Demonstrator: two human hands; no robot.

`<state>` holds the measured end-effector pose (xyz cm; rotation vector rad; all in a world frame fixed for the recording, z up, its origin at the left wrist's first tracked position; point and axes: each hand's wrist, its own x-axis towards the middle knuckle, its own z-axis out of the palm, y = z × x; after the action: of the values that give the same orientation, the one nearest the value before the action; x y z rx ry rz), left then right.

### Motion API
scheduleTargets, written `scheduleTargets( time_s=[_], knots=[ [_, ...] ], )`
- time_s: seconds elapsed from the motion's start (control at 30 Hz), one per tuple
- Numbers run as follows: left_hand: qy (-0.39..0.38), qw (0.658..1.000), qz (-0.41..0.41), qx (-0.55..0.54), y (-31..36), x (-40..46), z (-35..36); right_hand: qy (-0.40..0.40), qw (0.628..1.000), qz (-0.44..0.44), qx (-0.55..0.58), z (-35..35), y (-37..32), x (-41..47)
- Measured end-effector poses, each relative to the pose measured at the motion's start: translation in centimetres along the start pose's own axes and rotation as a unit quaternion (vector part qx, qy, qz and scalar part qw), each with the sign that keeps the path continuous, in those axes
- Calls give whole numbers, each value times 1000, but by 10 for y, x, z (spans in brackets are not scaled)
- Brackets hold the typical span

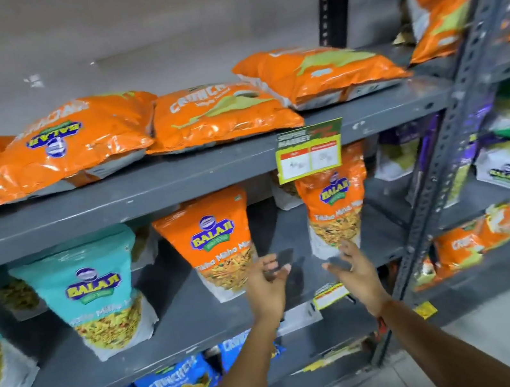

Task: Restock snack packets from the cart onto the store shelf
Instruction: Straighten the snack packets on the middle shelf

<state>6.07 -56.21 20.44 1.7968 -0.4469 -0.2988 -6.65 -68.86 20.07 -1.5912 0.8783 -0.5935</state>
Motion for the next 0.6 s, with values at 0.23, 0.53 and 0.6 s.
scheduleTargets(
  time_s=[0.23,0.53,0.6],
  knots=[
    [-102,993,-61,4,-1,29,95,8,998,57,-28,-77,28,72],
    [-78,992,-97,26,-8,39,148,-93,994,6,-55,-85,51,120],
    [-81,992,-97,18,-6,36,151,-87,995,0,-50,-86,52,120]
  ],
)
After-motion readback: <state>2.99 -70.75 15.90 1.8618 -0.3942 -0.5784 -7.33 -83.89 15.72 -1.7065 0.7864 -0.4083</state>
